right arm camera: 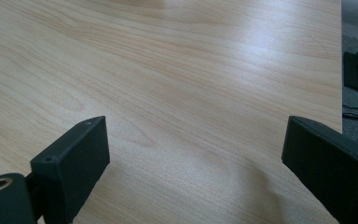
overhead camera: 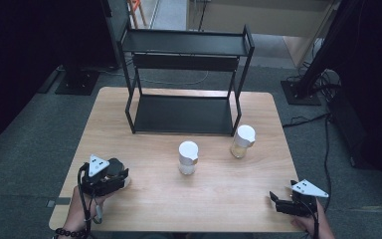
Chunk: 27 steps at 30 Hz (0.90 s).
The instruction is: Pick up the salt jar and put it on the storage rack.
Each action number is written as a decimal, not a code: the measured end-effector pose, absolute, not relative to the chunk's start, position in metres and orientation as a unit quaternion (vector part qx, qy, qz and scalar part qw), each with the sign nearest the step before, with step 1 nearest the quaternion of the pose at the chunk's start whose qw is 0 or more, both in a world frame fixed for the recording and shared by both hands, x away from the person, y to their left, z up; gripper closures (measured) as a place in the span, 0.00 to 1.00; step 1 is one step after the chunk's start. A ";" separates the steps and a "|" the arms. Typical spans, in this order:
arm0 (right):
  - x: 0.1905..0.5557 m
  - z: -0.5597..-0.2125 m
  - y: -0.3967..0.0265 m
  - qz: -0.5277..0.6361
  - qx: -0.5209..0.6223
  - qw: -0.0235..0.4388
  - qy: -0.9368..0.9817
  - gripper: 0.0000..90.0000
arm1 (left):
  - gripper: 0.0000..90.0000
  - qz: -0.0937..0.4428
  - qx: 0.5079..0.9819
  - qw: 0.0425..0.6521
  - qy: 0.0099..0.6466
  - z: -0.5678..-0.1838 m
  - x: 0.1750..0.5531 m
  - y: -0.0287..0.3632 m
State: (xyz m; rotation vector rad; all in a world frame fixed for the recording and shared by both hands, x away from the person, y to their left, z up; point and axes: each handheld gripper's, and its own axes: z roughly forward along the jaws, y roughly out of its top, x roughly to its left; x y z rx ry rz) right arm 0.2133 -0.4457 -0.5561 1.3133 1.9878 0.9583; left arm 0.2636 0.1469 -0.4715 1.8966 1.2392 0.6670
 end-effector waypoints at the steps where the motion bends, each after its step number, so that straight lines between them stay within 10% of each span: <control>1: 0.213 -0.556 -0.446 0.358 0.490 0.283 0.743 0.08 | 0.36 0.262 0.742 0.382 0.485 -0.470 0.266 0.144; 27: 0.213 -0.556 -0.446 0.361 0.489 0.281 0.743 0.08 | 0.36 0.260 0.747 0.383 0.477 -0.456 0.303 0.110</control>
